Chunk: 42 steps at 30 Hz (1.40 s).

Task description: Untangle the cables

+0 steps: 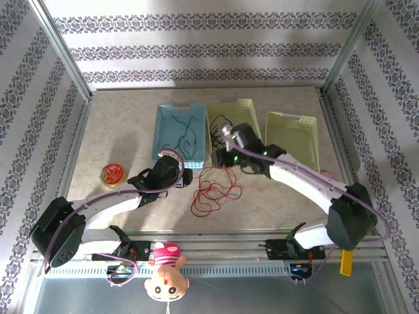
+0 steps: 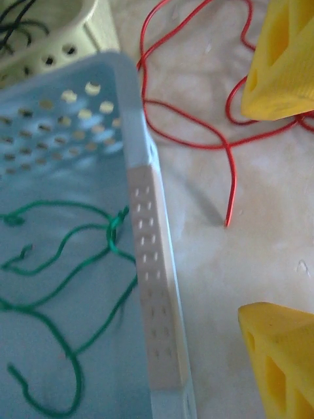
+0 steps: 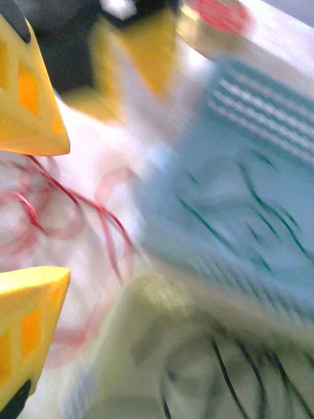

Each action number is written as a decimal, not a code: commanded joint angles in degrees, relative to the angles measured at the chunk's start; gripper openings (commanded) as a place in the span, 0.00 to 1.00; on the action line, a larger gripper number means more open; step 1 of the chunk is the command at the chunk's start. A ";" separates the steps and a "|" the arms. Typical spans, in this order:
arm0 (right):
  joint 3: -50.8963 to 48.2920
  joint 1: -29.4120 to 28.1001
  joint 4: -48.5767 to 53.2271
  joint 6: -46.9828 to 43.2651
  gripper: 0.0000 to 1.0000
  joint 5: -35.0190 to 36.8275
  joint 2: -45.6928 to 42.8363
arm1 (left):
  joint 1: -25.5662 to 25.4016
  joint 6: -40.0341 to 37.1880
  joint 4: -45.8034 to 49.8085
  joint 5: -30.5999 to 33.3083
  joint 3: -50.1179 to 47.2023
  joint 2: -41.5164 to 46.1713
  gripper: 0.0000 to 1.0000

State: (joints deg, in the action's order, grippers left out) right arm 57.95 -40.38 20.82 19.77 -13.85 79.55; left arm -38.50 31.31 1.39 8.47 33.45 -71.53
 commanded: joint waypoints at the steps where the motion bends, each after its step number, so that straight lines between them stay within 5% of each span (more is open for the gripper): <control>1: -1.71 -7.93 11.93 -8.59 0.48 -8.19 2.84 | 0.53 3.95 3.49 6.96 -0.06 -0.02 0.73; 4: 0.81 -13.29 15.48 -11.44 0.48 -7.18 8.49 | 0.62 5.91 6.01 10.41 0.51 -0.57 0.73; 17: 13.15 -13.58 18.15 -18.85 0.46 -6.69 26.00 | 0.93 7.21 7.81 10.27 0.21 1.27 0.74; 22: 13.94 -13.50 17.65 -18.81 0.29 -6.77 26.23 | 0.97 6.49 7.52 9.82 -0.21 2.06 0.74; 27: 12.34 -13.33 15.72 -17.30 0.00 -1.39 20.78 | 0.94 3.28 4.55 5.55 -0.65 2.22 0.73; 33: 12.77 -8.75 13.45 -15.42 0.00 0.70 7.54 | 0.82 -0.80 -3.90 -5.76 -1.75 1.76 0.73; 42: 11.22 -0.83 5.90 -10.39 0.00 0.72 -7.38 | 0.62 -2.21 -5.94 -6.89 -1.87 1.25 0.74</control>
State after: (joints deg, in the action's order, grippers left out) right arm 69.89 -42.54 30.11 6.79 -13.34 74.39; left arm -37.76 30.85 -1.37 2.92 32.36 -70.26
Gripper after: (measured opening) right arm 0.044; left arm 0.737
